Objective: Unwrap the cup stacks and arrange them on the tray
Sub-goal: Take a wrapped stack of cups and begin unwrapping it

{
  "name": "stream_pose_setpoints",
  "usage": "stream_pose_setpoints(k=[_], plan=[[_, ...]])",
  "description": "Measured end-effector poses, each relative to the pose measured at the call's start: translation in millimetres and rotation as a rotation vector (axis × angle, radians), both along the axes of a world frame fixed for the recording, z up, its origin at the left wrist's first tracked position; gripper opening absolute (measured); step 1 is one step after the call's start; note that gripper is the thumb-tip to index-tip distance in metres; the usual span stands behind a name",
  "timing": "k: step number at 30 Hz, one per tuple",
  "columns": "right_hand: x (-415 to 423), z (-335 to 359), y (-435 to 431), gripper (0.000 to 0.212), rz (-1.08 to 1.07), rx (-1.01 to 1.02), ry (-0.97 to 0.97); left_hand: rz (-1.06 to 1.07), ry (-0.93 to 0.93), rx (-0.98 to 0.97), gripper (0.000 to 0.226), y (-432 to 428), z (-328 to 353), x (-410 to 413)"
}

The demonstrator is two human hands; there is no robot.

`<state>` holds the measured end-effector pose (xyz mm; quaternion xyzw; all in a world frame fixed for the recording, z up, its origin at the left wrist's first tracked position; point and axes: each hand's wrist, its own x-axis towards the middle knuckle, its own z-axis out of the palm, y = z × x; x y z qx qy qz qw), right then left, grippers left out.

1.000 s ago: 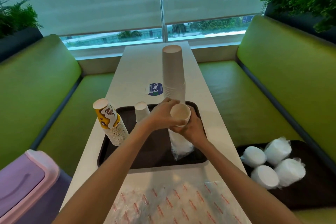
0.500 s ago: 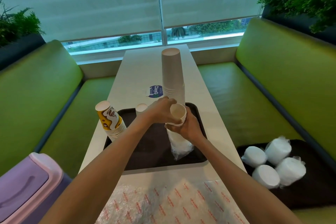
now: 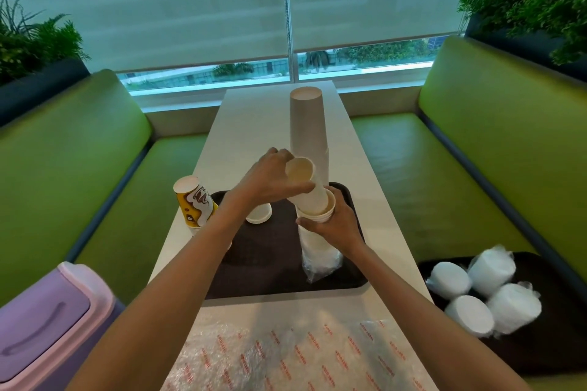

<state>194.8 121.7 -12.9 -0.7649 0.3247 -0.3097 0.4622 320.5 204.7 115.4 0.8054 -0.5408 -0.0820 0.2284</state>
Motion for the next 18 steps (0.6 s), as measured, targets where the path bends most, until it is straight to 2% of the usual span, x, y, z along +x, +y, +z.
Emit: stream_pose_setpoints(k=[3, 8, 11, 14, 18], plan=[[-0.4, -1.0, -2.1, 0.084, 0.008, 0.005, -0.001, 0.028, 0.09, 0.035, 0.068, 18.7, 5.8, 7.9], [0.6, -2.7, 0.2, 0.082, 0.019, 0.018, -0.016, 0.051, 0.279, 0.24, 0.067, 38.4, -11.0, 13.8], [0.6, -7.3, 1.1, 0.086, 0.019, 0.021, -0.038, 0.067, 0.42, 0.285, 0.056, 41.3, -27.0, 14.3], [-2.1, -9.2, -1.7, 0.088, 0.005, 0.002, -0.043, 0.19, 0.599, 0.166, 0.054, 37.6, -43.3, 20.7], [-6.3, -5.0, -9.5, 0.089, -0.037, -0.012, -0.051, 0.477, 0.68, -0.231, 0.067, 19.7, -62.5, 34.8]])
